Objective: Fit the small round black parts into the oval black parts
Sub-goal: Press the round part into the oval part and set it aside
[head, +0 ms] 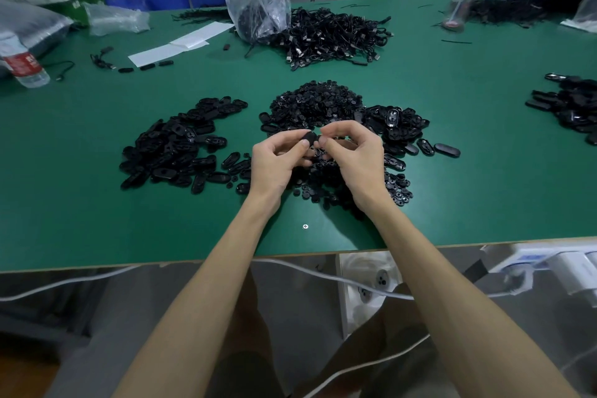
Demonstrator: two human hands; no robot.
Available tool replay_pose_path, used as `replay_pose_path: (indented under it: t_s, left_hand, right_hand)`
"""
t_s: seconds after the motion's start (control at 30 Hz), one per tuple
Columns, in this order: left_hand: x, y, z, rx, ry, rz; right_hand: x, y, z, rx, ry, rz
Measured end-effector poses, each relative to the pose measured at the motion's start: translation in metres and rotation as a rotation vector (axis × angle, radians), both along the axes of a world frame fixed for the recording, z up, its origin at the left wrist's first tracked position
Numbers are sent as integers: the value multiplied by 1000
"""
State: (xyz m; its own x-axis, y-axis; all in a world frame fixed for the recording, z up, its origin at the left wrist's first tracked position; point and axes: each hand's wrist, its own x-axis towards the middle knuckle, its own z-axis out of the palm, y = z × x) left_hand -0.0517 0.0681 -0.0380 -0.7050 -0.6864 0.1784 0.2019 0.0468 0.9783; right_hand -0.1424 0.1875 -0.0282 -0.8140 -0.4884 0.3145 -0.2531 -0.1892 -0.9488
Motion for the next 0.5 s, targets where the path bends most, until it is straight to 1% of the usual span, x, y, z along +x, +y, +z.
replay_pose_path:
  t_s: [0.13,0.27,0.5]
  left_hand:
    - [-2,-2,-2,-11,1,21]
    - [-1,-1,-2,-3,25,-1]
    - [-1,1,-2,-9,24,-27]
  right_hand:
    - [0,0,0,-54,-65,32]
    - [-2,0,-1,-79,-115,37]
    - [-6,-1,-5,-39,-90,-16]
